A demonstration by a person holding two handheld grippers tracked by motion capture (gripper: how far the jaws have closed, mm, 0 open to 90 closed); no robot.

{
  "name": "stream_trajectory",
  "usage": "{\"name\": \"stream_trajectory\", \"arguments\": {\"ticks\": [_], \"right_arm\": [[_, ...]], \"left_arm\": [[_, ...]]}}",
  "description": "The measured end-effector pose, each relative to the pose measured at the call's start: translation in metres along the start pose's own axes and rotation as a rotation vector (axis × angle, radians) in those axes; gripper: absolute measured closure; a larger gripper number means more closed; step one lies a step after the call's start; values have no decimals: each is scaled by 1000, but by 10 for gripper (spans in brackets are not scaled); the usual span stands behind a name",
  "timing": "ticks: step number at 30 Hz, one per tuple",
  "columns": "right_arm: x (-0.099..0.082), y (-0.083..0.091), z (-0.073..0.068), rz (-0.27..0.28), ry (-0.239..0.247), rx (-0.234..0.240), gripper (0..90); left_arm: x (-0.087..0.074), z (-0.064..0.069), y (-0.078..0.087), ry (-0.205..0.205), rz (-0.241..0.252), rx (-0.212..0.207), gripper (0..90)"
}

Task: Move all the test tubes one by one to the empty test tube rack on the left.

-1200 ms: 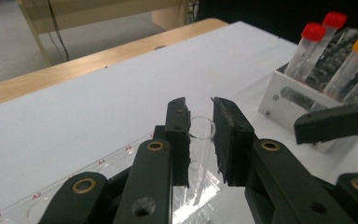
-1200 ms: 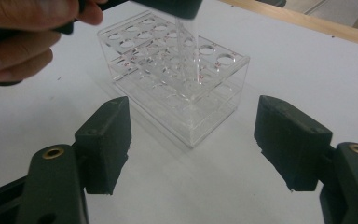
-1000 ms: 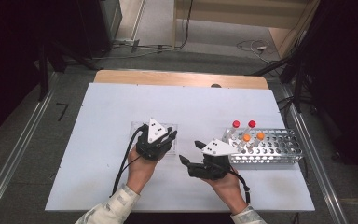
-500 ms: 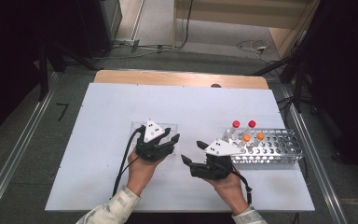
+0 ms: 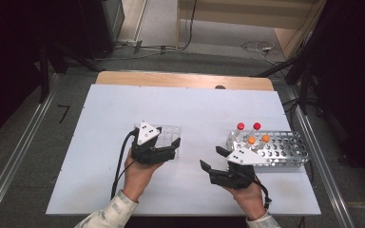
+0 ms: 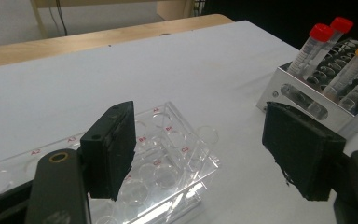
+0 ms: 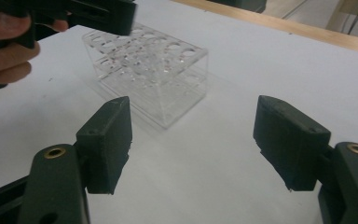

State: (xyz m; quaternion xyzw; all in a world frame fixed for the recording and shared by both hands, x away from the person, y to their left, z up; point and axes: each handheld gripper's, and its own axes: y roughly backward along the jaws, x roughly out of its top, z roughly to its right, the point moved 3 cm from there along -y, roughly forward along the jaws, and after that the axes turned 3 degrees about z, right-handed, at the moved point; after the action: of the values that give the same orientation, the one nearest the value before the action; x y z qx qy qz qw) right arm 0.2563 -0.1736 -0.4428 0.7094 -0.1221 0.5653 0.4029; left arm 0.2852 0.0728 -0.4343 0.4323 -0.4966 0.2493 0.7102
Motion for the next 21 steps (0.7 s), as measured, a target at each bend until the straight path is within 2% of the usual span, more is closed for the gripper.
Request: {"name": "stream_trajectory", "arguments": {"ticks": [12, 21], "right_arm": [[-5, 39, 31, 49, -43, -101, 273], [-10, 49, 40, 52, -54, -134, 274]], "left_arm": [[-3, -16, 5, 20, 6, 50, 257], [-4, -19, 7, 17, 3, 62, 257]]}}
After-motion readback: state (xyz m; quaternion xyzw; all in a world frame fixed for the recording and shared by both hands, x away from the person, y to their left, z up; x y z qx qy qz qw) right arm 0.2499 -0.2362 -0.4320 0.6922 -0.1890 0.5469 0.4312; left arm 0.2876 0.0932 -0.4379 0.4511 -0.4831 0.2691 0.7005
